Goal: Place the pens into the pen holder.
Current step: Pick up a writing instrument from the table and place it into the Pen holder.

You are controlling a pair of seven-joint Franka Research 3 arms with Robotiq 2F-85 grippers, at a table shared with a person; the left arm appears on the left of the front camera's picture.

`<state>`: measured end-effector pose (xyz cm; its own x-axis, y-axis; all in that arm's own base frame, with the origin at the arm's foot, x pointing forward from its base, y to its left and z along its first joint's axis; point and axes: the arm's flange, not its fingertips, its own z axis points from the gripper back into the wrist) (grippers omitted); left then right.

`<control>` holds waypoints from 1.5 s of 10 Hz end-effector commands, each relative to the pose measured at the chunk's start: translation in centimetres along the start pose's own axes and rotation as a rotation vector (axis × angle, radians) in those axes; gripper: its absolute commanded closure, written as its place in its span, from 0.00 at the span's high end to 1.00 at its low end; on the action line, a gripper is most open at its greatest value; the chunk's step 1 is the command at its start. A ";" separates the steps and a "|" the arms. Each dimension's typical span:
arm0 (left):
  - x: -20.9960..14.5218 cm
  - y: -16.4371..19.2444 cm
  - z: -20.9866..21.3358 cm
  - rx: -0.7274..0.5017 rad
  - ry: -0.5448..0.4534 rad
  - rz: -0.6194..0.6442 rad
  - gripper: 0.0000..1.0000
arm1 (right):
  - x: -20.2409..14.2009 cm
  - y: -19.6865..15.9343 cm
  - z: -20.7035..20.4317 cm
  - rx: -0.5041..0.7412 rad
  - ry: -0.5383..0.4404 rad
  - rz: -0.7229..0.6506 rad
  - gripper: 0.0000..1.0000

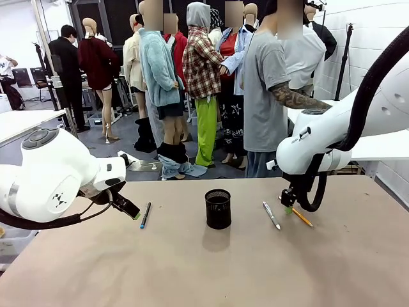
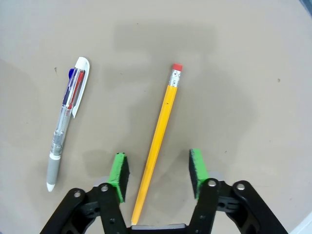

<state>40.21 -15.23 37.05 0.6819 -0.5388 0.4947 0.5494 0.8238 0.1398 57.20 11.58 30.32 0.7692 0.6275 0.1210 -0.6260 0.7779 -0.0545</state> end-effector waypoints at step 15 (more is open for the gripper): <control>0.0 0.1 0.1 0.001 -0.002 0.003 1.00 | -0.2 3.7 12.5 0.306 -0.407 0.352 0.00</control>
<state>40.20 -15.25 37.04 0.6816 -0.5393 0.4945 0.5498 0.8234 0.1402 54.79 14.08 43.35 0.5138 0.7446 0.4260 -0.8367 0.5446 0.0573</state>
